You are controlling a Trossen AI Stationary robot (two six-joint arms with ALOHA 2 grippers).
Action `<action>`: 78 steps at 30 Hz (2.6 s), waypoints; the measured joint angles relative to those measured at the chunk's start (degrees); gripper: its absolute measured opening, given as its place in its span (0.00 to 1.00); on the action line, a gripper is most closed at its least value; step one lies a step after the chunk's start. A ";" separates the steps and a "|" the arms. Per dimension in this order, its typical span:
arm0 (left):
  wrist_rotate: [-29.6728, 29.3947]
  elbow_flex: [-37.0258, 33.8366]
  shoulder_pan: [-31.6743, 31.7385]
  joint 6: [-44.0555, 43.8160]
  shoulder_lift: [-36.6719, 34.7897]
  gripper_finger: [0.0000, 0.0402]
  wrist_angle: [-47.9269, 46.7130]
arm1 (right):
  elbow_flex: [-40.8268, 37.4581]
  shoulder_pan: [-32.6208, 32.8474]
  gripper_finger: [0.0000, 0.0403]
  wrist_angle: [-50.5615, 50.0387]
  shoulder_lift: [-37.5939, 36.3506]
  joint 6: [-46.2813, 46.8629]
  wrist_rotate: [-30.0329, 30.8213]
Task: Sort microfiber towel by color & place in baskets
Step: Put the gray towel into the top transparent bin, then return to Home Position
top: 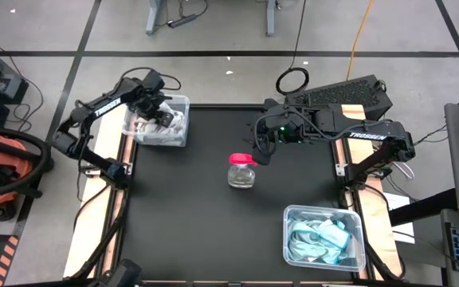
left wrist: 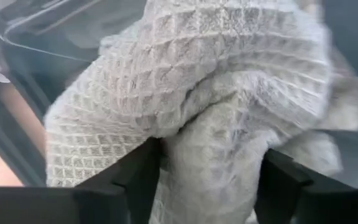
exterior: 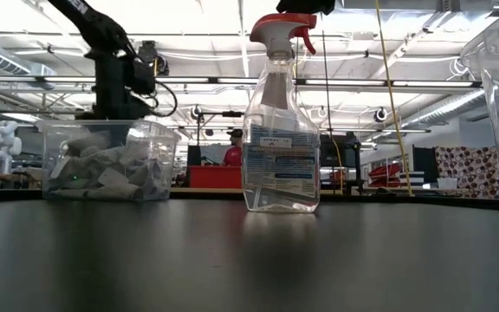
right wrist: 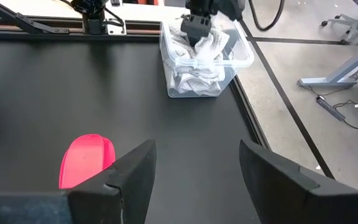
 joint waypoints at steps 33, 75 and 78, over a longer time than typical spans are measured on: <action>20.25 0.20 -0.07 -2.48 -47.39 0.65 6.25 | -0.02 -11.82 0.55 -1.68 -6.41 -5.59 0.26; 28.60 -0.42 -0.07 -1.86 -62.62 0.65 3.09 | -0.02 -19.58 0.55 -10.01 -17.50 -8.04 -9.42; 28.83 -0.42 -0.07 -1.81 -62.62 0.65 1.22 | -0.02 -19.63 0.55 -10.06 -18.36 -8.05 -10.56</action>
